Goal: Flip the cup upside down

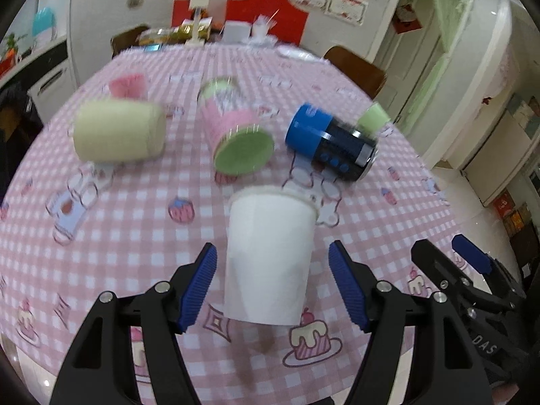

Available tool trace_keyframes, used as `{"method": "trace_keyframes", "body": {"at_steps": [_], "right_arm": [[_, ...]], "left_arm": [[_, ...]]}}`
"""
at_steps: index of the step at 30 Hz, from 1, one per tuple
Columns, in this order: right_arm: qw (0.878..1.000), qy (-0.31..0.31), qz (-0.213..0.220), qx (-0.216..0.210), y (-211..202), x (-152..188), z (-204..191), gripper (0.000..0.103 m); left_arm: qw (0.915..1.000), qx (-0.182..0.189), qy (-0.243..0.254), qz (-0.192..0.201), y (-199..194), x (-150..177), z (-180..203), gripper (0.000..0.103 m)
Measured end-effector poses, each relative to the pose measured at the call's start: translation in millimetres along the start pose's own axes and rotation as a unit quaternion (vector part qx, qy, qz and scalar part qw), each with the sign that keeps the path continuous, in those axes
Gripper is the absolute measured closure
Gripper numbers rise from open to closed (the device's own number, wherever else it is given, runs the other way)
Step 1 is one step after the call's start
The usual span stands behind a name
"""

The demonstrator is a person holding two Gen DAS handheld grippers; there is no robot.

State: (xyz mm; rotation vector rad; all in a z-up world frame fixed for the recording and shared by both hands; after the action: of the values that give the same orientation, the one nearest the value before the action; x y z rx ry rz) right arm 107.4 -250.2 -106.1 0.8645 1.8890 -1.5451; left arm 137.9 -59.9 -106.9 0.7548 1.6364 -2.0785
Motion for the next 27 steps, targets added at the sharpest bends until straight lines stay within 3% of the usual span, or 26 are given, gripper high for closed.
{"method": "trace_keyframes", "body": {"at_steps": [4, 12, 18, 27], "right_arm": [[1.000, -0.008, 0.005, -0.023, -7, -6, -18, 0.008], [0.997, 0.013, -0.051, -0.060, 25, -9, -57, 0.008], [0.993, 0.022, -0.092, -0.077, 52, -10, -84, 0.008], [0.988, 0.056, -0.136, -0.054, 90, -14, -95, 0.008]], "left_arm": [[0.9993, 0.017, 0.022, 0.026, -21, -10, -11, 0.035], [0.9975, 0.003, 0.049, 0.052, -34, -19, -59, 0.035], [0.9974, -0.006, 0.065, 0.032, -13, -23, -90, 0.035], [0.9978, 0.010, 0.066, 0.003, 19, -25, -115, 0.035]]}}
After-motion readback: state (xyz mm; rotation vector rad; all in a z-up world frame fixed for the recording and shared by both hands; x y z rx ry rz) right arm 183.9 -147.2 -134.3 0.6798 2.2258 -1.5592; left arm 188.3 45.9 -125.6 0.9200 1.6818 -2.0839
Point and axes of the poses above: each gripper's, at about its wrist camera, not at the fingertips, and y roughly the way its jaws point, z to its right, x to its underside, the point moved 1 cm from there along y, roughly the way its jaws point, and after that the axes turned 2 degrees about -x, right-handed, at the moved point
